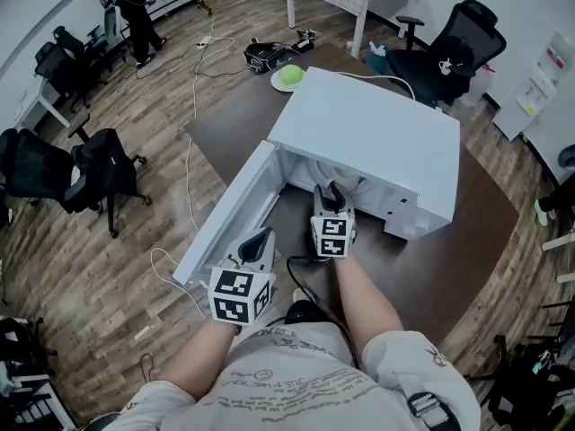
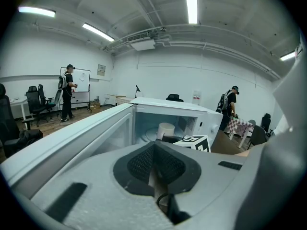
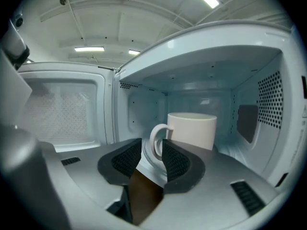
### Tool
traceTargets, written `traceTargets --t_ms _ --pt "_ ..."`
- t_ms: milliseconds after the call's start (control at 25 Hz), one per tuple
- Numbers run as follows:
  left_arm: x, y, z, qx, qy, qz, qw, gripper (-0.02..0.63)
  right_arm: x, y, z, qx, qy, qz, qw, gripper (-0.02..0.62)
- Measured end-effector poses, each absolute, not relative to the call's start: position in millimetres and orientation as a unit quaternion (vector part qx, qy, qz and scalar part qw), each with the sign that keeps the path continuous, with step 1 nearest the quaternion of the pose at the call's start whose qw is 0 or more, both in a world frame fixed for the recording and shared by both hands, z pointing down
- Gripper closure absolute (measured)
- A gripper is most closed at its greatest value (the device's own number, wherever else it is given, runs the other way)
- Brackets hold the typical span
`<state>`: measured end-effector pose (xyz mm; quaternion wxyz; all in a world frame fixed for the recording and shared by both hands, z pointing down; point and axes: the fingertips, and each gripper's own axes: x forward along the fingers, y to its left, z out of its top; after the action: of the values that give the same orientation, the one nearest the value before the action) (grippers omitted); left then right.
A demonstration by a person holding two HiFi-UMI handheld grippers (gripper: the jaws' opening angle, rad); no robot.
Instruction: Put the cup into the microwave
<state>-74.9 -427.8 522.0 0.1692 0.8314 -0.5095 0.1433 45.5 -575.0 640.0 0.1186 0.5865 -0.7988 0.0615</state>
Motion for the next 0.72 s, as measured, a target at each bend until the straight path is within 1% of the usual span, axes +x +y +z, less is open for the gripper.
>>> traceTargets --t_ms 280,320,400,560,720 --pt "-71 -421 514 0.836 -0.507 0.132 0.165 0.594 54 -555 626 0.595 -0.793 0.064 0.116 0.463" --pt "-70 -419 512 0.837 -0.507 0.129 0.164 0.594 55 -551 624 0.597 -0.791 0.066 0.116 0.476" --pt "-69 -414 509 0.838 -0.506 0.125 0.163 0.594 59 -542 619 0.603 -0.786 0.068 0.119 0.547" --pt "-66 -401 497 0.843 -0.504 0.107 0.154 0.594 66 -519 604 0.615 -0.776 0.074 0.121 0.565" --pt "-64 -388 483 0.847 -0.501 0.097 0.147 0.594 64 -488 573 0.614 -0.780 0.075 0.094 0.571"
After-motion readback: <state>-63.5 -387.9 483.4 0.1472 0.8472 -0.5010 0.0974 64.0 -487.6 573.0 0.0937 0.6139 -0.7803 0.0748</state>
